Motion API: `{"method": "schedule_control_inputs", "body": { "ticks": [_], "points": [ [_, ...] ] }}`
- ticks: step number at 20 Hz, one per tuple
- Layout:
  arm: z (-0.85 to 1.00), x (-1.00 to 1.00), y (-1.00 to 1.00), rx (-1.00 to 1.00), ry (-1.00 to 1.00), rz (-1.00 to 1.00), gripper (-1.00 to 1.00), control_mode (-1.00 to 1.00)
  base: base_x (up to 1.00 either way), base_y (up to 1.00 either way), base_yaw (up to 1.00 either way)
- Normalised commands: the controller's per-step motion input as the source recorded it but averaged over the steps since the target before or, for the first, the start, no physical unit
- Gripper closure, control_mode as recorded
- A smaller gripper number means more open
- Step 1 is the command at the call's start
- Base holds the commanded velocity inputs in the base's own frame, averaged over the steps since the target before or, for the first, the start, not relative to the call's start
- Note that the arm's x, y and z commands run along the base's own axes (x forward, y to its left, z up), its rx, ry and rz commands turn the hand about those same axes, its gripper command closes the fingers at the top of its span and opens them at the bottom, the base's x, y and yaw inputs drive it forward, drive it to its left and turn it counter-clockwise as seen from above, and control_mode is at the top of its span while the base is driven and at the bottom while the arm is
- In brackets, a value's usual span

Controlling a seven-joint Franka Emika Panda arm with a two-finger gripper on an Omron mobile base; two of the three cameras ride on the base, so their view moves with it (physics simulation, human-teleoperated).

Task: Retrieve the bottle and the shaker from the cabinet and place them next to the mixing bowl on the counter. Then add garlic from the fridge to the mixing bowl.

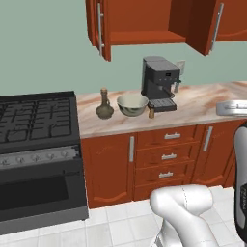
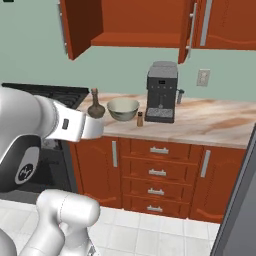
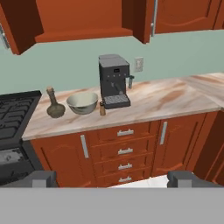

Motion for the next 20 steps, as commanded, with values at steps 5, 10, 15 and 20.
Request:
{"method": "schedule_control_inputs", "body": {
  "ticks": [5, 10, 15, 20],
  "points": [
    [0.0, 0.0, 0.0, 0.0, 0.0, 0.0, -1.0, 1.0, 0.16, -0.07, -0.02],
    [0.0, 0.0, 0.0, 0.0, 0.0, 0.0, -1.0, 1.0, 0.5, 0.3, -0.53],
    [0.0, 0.0, 0.0, 0.0, 0.0, 0.0, -1.0, 1.0, 0.29, 0.96, -0.59],
    [0.0, 0.0, 0.0, 0.0, 0.0, 0.0, -1.0, 1.0, 0.0, 0.94, -0.35]
  ]
}}
